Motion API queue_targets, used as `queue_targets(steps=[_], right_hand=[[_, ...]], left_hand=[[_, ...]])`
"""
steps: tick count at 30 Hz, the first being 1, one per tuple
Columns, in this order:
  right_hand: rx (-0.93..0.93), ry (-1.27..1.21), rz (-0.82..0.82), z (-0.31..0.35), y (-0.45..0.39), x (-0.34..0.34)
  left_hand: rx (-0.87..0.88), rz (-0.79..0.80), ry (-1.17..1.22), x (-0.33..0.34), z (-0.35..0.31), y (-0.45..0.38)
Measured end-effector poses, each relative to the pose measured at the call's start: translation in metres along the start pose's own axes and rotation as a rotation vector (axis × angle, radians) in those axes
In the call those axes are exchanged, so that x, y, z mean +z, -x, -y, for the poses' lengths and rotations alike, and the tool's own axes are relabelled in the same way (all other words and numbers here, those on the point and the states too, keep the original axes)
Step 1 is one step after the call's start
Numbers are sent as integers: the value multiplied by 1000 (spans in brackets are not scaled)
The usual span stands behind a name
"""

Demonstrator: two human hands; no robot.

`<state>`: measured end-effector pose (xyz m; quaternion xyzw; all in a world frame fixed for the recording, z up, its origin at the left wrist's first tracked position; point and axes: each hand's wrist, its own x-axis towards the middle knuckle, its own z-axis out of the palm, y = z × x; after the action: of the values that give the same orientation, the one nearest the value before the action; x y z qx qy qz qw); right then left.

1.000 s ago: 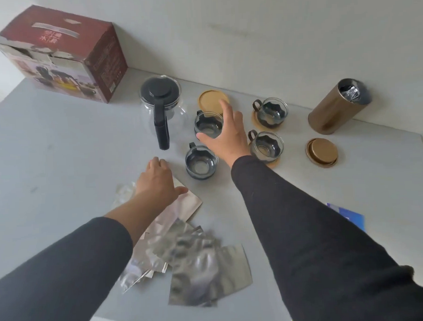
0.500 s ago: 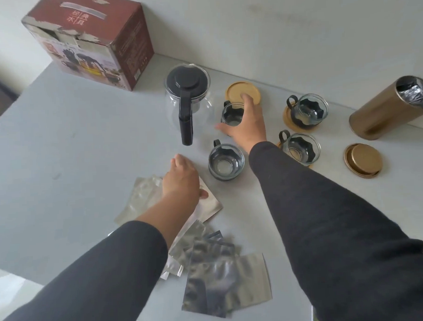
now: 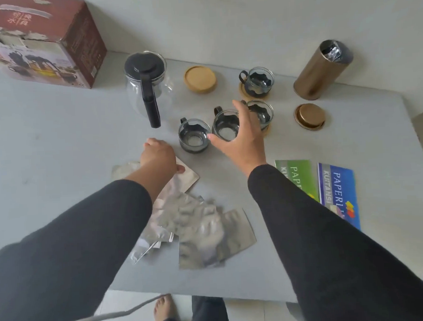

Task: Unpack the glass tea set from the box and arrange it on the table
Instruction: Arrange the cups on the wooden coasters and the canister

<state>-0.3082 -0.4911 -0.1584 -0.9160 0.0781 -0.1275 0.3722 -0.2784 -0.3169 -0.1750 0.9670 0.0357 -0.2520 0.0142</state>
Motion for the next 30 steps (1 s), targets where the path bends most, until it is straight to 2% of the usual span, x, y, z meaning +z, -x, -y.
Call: queue_targets(steps=[6, 11, 13, 16, 20, 23, 26, 30], right_hand=[[124, 64, -26, -28, 60, 6], [168, 60, -14, -32, 67, 8], [131, 123, -19, -27, 63, 7], [7, 261, -133, -16, 47, 0], [-123, 236, -173, -2, 2, -7], [-145, 234, -116, 5, -42, 0], [-118, 280, 19, 9, -88, 16], [35, 298, 159, 19, -143, 48]], left_hand=[[28, -22, -34, 2, 3, -1], [38, -18, -46, 3, 6, -1], [41, -22, -36, 3, 7, 0], [35, -21, -29, 1, 8, 1], [42, 9, -76, -4, 5, 1], [45, 17, -115, -11, 3, -2], [29, 39, -137, -14, -2, -6], [-16, 48, -143, -11, -5, -11]])
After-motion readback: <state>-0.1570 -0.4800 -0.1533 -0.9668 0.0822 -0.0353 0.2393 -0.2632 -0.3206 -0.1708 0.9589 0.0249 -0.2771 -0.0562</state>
